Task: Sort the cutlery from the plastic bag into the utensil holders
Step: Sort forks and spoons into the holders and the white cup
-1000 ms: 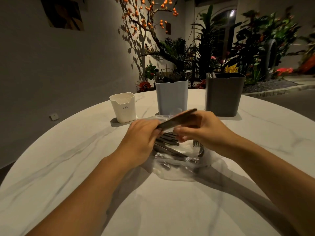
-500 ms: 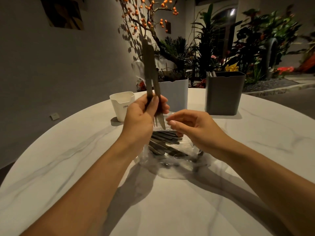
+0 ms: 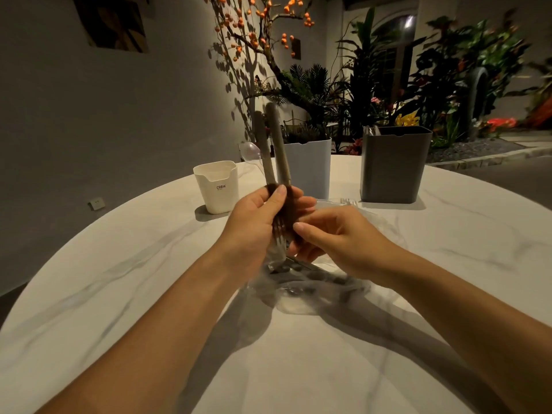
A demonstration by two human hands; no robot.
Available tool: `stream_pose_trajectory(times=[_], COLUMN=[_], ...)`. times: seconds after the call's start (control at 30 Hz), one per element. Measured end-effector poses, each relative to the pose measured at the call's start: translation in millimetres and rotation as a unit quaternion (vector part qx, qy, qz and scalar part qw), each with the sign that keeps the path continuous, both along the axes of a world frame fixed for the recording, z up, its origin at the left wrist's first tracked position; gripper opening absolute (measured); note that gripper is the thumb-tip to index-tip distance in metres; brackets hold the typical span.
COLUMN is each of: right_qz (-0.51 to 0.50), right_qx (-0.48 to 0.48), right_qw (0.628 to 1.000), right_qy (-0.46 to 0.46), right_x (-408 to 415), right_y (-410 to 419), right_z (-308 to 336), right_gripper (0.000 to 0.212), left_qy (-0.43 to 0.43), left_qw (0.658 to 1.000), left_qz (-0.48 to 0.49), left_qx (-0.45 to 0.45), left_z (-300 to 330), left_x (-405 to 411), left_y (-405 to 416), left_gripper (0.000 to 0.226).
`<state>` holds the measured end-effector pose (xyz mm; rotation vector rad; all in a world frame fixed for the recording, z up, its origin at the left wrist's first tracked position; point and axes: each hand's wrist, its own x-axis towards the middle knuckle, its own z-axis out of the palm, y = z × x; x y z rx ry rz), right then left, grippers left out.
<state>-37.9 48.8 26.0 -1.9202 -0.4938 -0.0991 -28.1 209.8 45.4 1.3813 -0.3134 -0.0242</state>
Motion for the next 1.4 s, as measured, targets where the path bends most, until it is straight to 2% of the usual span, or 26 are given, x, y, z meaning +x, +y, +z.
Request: stream_pose_trajectory(times=[0.13, 0.27, 0.33, 0.4, 0.5, 0.7, 0.83, 0.97, 1.1, 1.17, 1.27, 1.4], right_qz=[-0.001, -0.112, -0.148, -0.131, -0.138, -0.134, -0.139, -0.115, -0.098, -0.103, -0.106, -0.098], right_qx=[-0.026, -0.015, 0.024, 0.06, 0.057, 0.133, 0.141, 0.169, 0.19, 0.212, 0.286, 0.403], right_qw=[1.0, 0.989, 0.979, 0.983, 0.983, 0.98, 0.979, 0.979, 0.977, 0.972, 0.95, 0.902], right_qy=[0.007, -0.1, -0.136, -0.117, -0.102, -0.059, -0.038, 0.001, 0.018, 0.026, 0.063, 0.12], right_x=[-1, -1, 2, 4, 7, 5, 5, 3, 2, 2, 0, -2], right_y=[0, -5, -8, -9, -10, -12, -10, -11, -13, -16, -16, -17], right_z=[0, 8, 12, 13, 10, 13, 13, 13, 14, 17, 22, 26], right_gripper=[0.021, 0.034, 0.026, 0.015, 0.01, 0.027, 0.022, 0.015, 0.013, 0.012, 0.009, 0.007], left_qy=[-0.005, -0.012, 0.005, 0.018, 0.019, 0.011, -0.028, 0.011, -0.033, -0.041, -0.039, 0.023], left_qw=[0.998, 0.994, 0.993, 0.989, 0.979, 0.973, 0.952, 0.979, 0.989, 0.989, 0.987, 0.984], left_qz=[0.03, 0.042, 0.013, -0.026, -0.061, -0.055, -0.022, -0.028, 0.022, 0.059, 0.115, 0.176], left_qx=[0.059, 0.1, 0.114, 0.143, 0.193, 0.225, 0.304, 0.201, 0.142, 0.126, 0.105, -0.011], left_z=[-6, -9, -8, -8, -11, -16, -21, -24, -24, -24, -23, -17], left_x=[1, 0, -4, -8, -11, -11, -13, -13, -12, -8, -4, -3], left_y=[-3, -5, -7, -11, -14, -15, -19, -21, -21, -19, -15, -15], left_gripper=[0.029, 0.029, 0.029, 0.028, 0.027, 0.025, 0.033, 0.048, 0.029, 0.028, 0.032, 0.032])
